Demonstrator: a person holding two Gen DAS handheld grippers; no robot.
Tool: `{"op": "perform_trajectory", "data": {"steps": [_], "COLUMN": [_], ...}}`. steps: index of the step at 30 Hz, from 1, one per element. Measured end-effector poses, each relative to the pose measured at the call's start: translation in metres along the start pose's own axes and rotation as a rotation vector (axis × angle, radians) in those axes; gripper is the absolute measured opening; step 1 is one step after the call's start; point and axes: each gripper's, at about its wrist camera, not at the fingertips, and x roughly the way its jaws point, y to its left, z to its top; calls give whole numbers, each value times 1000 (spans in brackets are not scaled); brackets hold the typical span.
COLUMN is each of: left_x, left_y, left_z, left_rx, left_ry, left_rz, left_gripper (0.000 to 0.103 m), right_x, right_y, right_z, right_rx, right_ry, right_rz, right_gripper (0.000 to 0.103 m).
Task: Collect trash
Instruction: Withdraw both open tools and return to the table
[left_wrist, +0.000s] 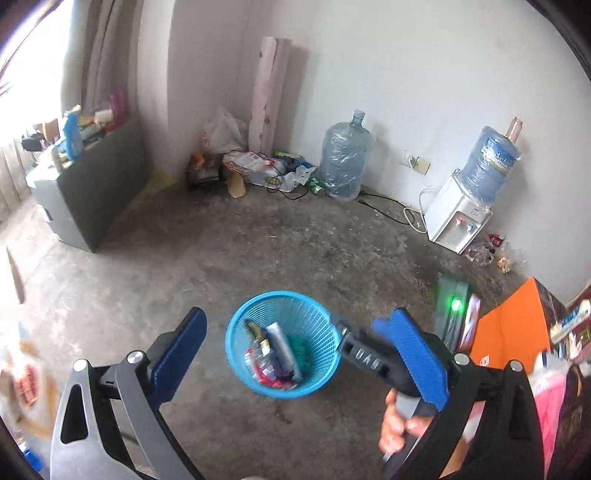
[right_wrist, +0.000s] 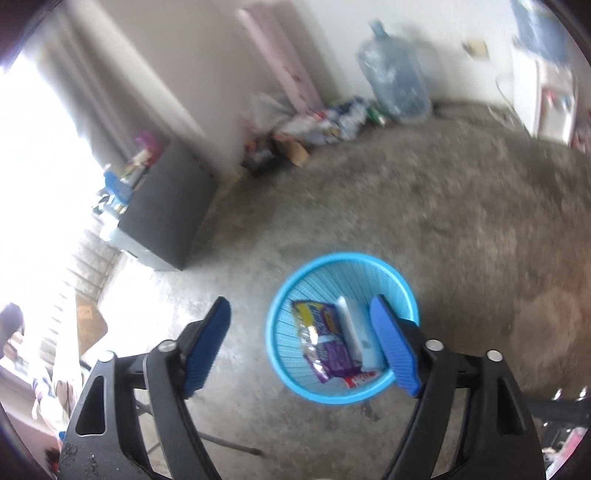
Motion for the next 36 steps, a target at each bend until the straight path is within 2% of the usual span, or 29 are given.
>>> {"op": "perform_trajectory", "data": {"steps": [6,12,14,19,23,25,29,32,36], "left_x": [-76,-148,-169,-218,-256,-272,-296,-305,-314], "left_y": [46,100,119,161,180,188,207,220,236], "left_z": [-41,-101,-121,-168,-198,-212,-234,-246,-254], "left_rx": [-27,-170,-227,-371,-457,-496,-566,-609,-638], "left_ry": [-39,-91,-96,-125,-184,-209,-253,-266,-288], "left_rz": [112,250,294,408,504,538,564,571,575], "left_gripper": [97,97,97,97,97,97,97,97,97], "right_x": [-49,-80,-89,-100,-107,-109,-121,-129,-131], "right_y": [61,119,133,162,180,186,203,222,249], "right_z": [-25,-50,-57,-77,-96,-100,-108,-115,-124], "right_rx": [-171,-369,-413,-511,-610,-638,-685,-718,-749], "right_ry": [-81,-118,-129,-181,-224,-218,-198,-190,-137], "right_rz": [4,19,52,43,107,164,307,360,439], "right_gripper": [94,95,95,95,95,95,95,95,95]}}
